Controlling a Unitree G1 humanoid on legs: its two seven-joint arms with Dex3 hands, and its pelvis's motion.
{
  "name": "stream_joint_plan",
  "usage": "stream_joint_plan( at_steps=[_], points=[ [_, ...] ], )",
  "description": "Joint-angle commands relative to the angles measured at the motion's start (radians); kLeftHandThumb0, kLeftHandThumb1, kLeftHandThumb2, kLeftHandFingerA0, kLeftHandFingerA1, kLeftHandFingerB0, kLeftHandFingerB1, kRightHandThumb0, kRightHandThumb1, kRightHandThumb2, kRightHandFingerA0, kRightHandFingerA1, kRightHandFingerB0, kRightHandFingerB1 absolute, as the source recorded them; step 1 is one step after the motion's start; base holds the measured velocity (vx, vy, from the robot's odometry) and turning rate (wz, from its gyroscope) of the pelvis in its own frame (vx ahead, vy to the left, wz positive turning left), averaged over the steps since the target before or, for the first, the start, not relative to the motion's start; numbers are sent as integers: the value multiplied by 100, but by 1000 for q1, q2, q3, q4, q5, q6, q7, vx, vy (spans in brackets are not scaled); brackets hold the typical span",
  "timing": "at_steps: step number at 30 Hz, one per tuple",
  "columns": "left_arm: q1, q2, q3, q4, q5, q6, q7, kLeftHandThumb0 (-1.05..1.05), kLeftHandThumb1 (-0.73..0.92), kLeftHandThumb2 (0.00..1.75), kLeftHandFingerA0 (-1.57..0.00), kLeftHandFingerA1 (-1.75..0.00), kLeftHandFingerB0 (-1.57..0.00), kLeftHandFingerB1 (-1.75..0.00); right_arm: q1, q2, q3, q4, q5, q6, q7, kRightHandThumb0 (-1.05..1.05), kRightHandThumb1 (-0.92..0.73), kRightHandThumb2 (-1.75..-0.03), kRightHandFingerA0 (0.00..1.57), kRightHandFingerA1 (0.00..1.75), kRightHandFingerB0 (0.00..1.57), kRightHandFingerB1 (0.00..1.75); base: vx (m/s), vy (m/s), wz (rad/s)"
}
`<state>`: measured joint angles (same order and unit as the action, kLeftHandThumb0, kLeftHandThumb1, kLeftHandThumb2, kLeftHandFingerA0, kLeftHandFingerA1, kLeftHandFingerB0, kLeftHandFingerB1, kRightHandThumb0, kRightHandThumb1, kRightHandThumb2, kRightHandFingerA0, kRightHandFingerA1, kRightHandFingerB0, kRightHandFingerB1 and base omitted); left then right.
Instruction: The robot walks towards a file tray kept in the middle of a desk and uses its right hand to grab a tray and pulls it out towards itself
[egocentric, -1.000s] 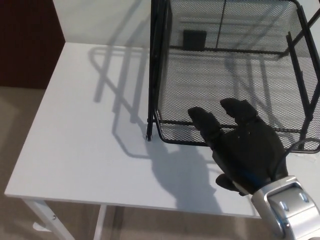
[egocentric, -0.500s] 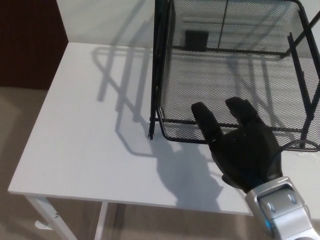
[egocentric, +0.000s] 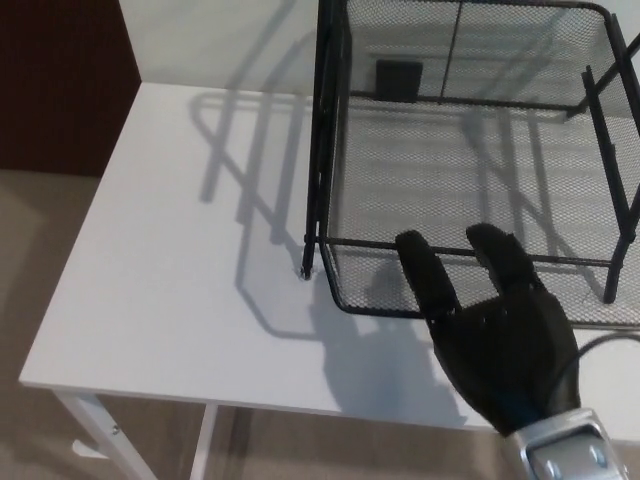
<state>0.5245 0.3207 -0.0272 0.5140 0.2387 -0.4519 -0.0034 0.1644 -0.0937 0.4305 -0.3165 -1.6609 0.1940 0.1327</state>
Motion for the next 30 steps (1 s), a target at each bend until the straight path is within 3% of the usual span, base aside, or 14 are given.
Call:
stream_joint_plan(
  at_steps=[1, 2, 6, 7, 8, 9, 19, 20, 21, 22, 27, 28, 29, 30],
  points=[
    [-6, 18, -1, 7, 15, 12, 8, -58, 75, 61, -50, -49, -30, -37, 114, -33, 16, -23, 13, 34, 34, -63, -40, -71, 4, 45, 9, 42, 0, 0, 0],
    [-10, 19, -2, 19, 19, 6, 13, -58, 75, 61, -51, -50, -30, -37, 141, -36, 27, -45, 13, 30, 15, -33, -20, -81, 6, 56, 0, 50, 0, 0, 0],
    [-2, 17, -2, 10, 21, 8, 11, -56, 74, 61, -53, -50, -30, -37, 216, -47, 74, -132, -12, 18, -3, -34, -19, -81, 7, 55, 1, 49, 0, 0, 0],
    [-6, 20, -3, 14, 29, 6, 15, -57, 75, 61, -54, -51, -29, -37, 232, -46, 85, -151, -10, 17, -8, -64, -38, -69, 6, 52, 15, 44, 0, 0, 0],
    [-7, 20, -3, 18, 28, 3, 16, -57, 74, 61, -55, -52, -30, -37, 250, -52, 95, -171, 3, 8, -32, -62, -37, -68, 5, 53, 15, 44, 0, 0, 0],
    [-8, 19, -3, 13, 32, 11, 17, -56, 74, 61, -55, -51, -30, -37, 270, -57, 106, -195, 9, -1, -37, -33, -18, -80, 8, 57, 0, 49, 0, 0, 0],
    [2, 23, 2, -6, 30, 17, 13, -52, 75, 61, -52, -49, -30, -37, 399, -49, 173, -280, -11, 3, -30, -34, -21, -82, 8, 56, 1, 49, 0, 0, 0],
    [-4, 22, 2, 0, 30, 13, 15, -52, 75, 61, -51, -49, -30, -37, 400, -51, 174, -277, -9, 1, -40, -63, -38, -69, 9, 53, 14, 45, 0, 0, 0],
    [-7, 21, 2, 6, 30, 8, 18, -52, 75, 61, -52, -50, -30, -37, 404, -52, 175, -276, -10, 1, -45, -63, -39, -69, 9, 53, 13, 45, 0, 0, 0],
    [-10, 20, 3, 10, 28, 2, 19, -52, 75, 61, -53, -51, -30, -37, 406, -52, 177, -277, -11, 0, -45, -34, -21, -82, 7, 56, 0, 49, 0, 0, 0],
    [3, 26, 3, -23, 31, 15, 11, -52, 75, 61, -52, -50, -30, -37, 420, -54, 183, -298, -10, -4, -46, -34, -21, -82, 7, 56, 0, 49, 0, 0, 0],
    [6, 27, 2, -27, 34, 16, 14, -52, 75, 61, -53, -50, -30, -38, 423, -56, 181, -310, -2, -8, -49, -63, -38, -69, 7, 54, 13, 45, 0, 0, 0],
    [5, 27, 2, -24, 33, 15, 13, -52, 74, 61, -53, -51, -30, -38, 422, -59, 179, -316, 3, -11, -56, -64, -38, -69, 8, 55, 14, 46, 0, 0, 0],
    [3, 27, 2, -17, 31, 10, 11, -52, 74, 61, -53, -51, -29, -38, 421, -65, 176, -330, 12, -18, -60, -35, -21, -82, 8, 57, 0, 50, 0, 0, 0]
  ],
)
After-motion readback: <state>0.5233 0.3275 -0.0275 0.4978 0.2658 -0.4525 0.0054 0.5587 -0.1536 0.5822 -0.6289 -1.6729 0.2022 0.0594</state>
